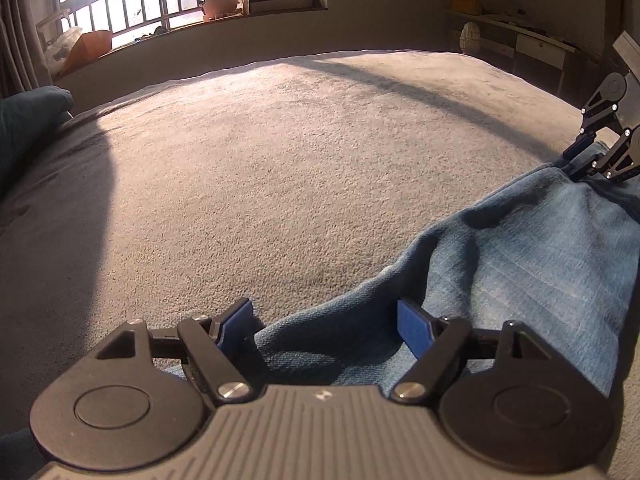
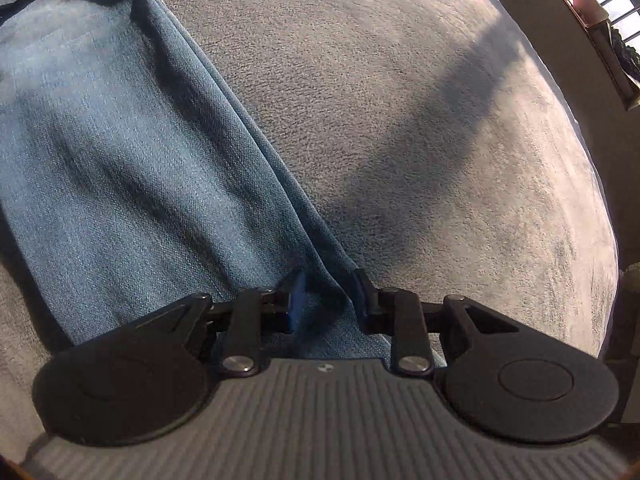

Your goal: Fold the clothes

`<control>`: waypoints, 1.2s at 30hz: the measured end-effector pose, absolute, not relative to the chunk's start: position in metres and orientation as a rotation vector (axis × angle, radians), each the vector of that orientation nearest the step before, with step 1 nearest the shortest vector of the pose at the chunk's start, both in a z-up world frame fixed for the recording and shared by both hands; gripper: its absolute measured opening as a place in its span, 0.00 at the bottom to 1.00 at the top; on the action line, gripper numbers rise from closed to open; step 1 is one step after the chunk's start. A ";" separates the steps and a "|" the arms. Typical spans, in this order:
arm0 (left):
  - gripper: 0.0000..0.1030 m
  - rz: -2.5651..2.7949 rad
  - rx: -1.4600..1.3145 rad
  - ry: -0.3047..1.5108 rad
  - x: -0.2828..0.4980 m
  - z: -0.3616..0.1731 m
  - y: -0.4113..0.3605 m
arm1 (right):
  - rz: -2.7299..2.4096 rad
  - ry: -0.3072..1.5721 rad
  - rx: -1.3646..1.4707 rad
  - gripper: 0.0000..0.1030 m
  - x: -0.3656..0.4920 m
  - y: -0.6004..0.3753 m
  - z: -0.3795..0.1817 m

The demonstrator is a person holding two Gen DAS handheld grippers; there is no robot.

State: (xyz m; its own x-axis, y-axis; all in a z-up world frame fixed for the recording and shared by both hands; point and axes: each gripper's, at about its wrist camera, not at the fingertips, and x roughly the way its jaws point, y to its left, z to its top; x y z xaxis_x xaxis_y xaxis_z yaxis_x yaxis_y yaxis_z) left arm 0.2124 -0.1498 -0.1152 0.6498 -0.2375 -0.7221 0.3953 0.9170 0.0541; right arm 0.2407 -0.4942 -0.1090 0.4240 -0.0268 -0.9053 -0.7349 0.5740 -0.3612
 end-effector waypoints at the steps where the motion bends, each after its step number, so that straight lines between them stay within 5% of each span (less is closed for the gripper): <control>1: 0.77 -0.362 0.215 0.786 0.212 -0.115 -0.150 | 0.537 1.069 -0.865 0.24 0.244 -0.494 -0.109; 9: 0.78 -0.353 0.226 0.780 0.212 -0.115 -0.152 | 0.575 1.144 -0.838 0.24 0.258 -0.494 -0.110; 17: 0.78 -0.345 0.229 0.773 0.210 -0.115 -0.152 | 0.447 1.002 -1.086 0.01 0.217 -0.461 -0.128; 33: 0.78 -0.331 0.231 0.774 0.212 -0.115 -0.153 | 0.299 0.831 -1.172 0.01 0.226 -0.458 -0.156; 36: 0.78 -0.335 0.224 0.775 0.213 -0.116 -0.152 | 0.169 0.754 -1.056 0.11 0.220 -0.464 -0.144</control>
State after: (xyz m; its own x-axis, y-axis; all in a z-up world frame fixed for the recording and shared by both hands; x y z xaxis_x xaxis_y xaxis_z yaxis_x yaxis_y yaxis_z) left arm 0.2127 -0.1517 -0.1155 0.6656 -0.2121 -0.7155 0.3751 0.9240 0.0750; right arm 0.2202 -0.4643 -0.1436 0.7418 -0.2195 -0.6337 -0.4694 0.5049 -0.7244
